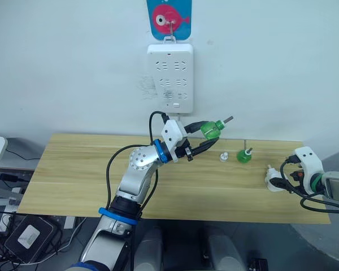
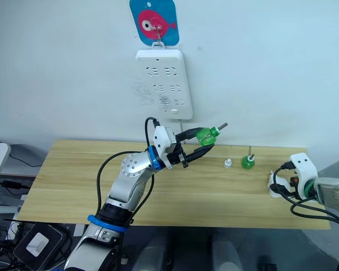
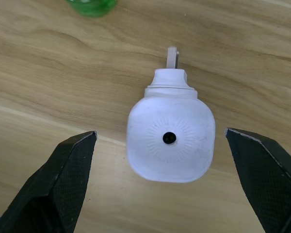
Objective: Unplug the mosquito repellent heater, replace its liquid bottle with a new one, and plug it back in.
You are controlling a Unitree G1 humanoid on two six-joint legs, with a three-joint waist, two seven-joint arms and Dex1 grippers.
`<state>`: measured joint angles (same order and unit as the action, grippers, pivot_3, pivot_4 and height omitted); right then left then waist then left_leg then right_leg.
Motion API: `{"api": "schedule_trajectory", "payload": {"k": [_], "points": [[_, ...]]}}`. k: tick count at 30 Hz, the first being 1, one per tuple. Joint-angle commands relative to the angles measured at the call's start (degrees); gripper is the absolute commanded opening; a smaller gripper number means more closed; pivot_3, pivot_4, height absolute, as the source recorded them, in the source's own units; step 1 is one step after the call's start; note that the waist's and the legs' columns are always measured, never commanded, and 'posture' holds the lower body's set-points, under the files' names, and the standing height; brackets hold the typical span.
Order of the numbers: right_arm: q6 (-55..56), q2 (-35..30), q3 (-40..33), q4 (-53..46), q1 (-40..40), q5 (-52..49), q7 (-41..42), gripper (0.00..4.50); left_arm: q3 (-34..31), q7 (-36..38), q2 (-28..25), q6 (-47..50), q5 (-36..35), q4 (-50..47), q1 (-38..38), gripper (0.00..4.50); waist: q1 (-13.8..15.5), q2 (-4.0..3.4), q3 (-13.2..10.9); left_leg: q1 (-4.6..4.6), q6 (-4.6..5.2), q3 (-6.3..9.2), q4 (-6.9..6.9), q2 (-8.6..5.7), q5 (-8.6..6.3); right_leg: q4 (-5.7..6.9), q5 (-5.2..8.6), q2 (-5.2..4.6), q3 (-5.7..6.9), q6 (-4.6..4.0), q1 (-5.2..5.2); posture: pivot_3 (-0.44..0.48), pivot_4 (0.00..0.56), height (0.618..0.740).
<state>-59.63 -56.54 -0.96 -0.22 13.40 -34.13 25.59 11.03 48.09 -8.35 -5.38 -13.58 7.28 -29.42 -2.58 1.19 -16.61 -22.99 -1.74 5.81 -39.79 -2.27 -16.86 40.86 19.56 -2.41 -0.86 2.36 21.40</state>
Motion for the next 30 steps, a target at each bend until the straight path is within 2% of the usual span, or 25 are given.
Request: {"api": "schedule_trajectory", "payload": {"k": [1, 15, 30], "points": [[1.5, 0.8, 0.2, 2.1, 2.1, 3.3, 2.2, 4.44, 0.6, -0.1, 0.2, 0.1, -0.3, -3.0, 0.4, 2.25, 0.0, 0.0, 0.0, 0.01, 0.0, 0.0, 0.0, 0.0, 0.0, 0.0, 0.0, 0.0, 0.0, 0.0, 0.0, -0.032, 0.263, 0.74], [0.1, 2.8, 1.8, 6.5, 4.1, 9.5, 8.4, 4.44, 0.9, 0.5, 0.2, 1.9, -0.7, -4.3, 0.4, 2.25, 0.4, 0.02, 0.0, -0.01, 0.02, 0.02, 0.01, -0.02, -0.01, -0.01, 0.0, -0.03, 0.01, 0.0, 0.0, -0.025, 0.278, 0.74], [5.7, 4.0, 4.7, 12.5, 5.3, 16.6, 13.8, 4.44, 1.1, 0.1, 0.4, 3.6, -1.0, -6.4, 0.8, 2.25, 0.5, 0.04, -0.1, -0.01, 0.03, 0.02, 0.03, -0.02, -0.02, -0.03, 0.0, -0.04, 0.01, 0.0, -0.01, -0.019, 0.287, 0.74]]}}
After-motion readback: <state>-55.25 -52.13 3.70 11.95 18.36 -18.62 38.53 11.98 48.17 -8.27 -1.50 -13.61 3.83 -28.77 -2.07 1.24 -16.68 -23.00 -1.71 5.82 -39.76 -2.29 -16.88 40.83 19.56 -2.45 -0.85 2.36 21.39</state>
